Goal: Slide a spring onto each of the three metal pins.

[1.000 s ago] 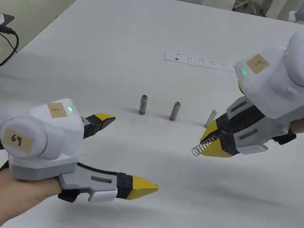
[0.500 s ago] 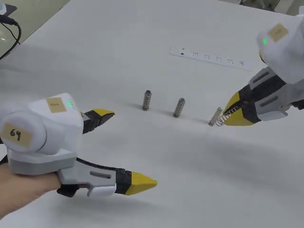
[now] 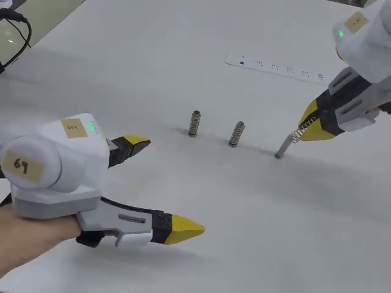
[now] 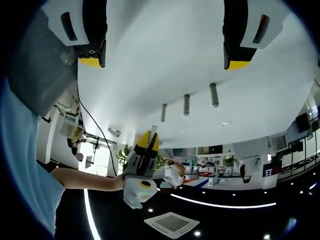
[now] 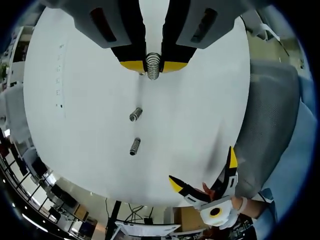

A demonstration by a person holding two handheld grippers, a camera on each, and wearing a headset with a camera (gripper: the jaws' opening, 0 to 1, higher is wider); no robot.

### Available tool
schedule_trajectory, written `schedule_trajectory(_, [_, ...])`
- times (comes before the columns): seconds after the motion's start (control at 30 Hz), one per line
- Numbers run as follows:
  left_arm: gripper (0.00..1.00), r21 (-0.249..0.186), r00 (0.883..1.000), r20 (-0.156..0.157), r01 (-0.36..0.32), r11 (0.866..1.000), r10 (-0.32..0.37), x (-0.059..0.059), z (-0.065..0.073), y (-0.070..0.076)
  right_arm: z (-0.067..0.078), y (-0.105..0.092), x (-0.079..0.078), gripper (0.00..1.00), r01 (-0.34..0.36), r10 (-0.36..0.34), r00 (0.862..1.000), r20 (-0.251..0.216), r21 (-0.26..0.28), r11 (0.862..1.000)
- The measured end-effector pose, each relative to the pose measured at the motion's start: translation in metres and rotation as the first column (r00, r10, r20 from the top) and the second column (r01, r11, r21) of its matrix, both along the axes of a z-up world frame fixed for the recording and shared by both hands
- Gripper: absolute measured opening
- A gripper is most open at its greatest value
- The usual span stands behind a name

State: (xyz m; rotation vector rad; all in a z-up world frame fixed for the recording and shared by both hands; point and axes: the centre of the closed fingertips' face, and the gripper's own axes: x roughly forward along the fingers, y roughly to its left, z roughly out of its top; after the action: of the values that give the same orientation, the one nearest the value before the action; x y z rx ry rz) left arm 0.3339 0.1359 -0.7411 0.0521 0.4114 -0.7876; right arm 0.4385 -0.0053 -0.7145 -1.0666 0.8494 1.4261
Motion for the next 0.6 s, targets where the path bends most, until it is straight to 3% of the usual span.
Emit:
schedule_trajectory(0.37, [0.96,-0.001,1.000,0.003,-0.016,1.000,0.016,0.002,0.000,0.005,-0.011,-0.005,0.019,0.08,-0.034,0.036,0.999,0.016,-0.078,0.996])
schedule_trajectory(0.6, [0.95,0.005,1.000,-0.005,-0.016,1.000,0.016,0.002,-0.002,0.006,-0.016,-0.005,0.024,0.08,-0.039,0.040,0.999,0.006,-0.099,0.994])
